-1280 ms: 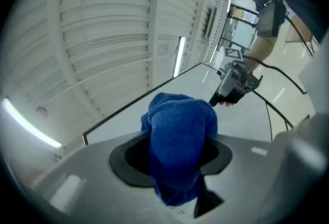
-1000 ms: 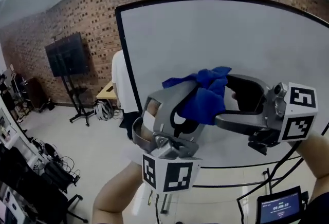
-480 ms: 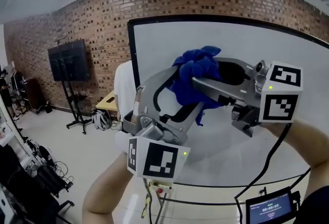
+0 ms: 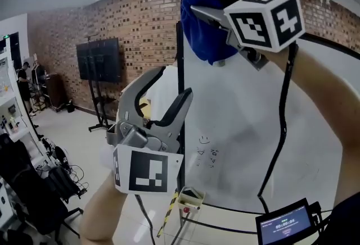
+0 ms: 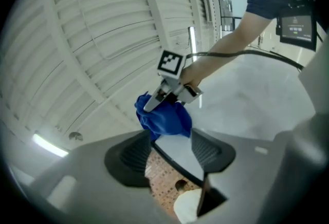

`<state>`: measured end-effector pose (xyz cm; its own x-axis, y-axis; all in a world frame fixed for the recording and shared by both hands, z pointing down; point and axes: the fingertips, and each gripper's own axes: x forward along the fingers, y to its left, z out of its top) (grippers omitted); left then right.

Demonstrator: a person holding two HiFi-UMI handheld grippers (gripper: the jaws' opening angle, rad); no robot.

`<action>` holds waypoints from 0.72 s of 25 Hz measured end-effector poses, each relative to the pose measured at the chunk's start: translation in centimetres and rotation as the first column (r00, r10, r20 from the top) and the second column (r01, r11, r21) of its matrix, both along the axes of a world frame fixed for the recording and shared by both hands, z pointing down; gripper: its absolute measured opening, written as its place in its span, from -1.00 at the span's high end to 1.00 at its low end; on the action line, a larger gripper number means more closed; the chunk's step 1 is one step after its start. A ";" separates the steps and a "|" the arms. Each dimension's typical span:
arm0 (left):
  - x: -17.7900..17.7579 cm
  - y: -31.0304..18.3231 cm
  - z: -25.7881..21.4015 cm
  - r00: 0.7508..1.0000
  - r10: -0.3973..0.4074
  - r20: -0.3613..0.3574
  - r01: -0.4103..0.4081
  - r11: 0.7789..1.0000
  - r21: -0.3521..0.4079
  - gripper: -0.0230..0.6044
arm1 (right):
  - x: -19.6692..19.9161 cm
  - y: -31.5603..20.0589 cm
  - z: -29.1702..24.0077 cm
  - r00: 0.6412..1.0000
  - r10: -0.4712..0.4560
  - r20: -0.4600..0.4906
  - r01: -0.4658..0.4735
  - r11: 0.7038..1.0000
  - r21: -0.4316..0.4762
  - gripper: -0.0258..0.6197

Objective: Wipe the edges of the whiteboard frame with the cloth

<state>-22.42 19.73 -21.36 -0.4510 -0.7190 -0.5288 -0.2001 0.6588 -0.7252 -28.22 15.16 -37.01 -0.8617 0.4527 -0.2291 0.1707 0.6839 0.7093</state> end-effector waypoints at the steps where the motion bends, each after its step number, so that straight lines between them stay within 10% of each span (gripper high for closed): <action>1: -0.2 0.6 0.4 1.000 -0.010 -0.004 0.010 1.000 0.002 0.15 | -1.8 0.5 -0.6 0.998 0.056 0.002 -0.056 0.998 0.033 0.35; 9: -4.3 5.9 3.3 0.993 -0.095 -0.075 0.096 0.995 0.020 0.20 | -11.1 -1.8 -1.9 0.853 0.521 0.034 -0.507 0.811 0.292 0.34; 18: -5.6 3.6 2.6 0.997 0.052 -0.056 -0.049 0.998 0.047 0.34 | -10.1 -7.6 -1.9 0.848 0.513 -0.135 -0.481 0.851 0.211 0.34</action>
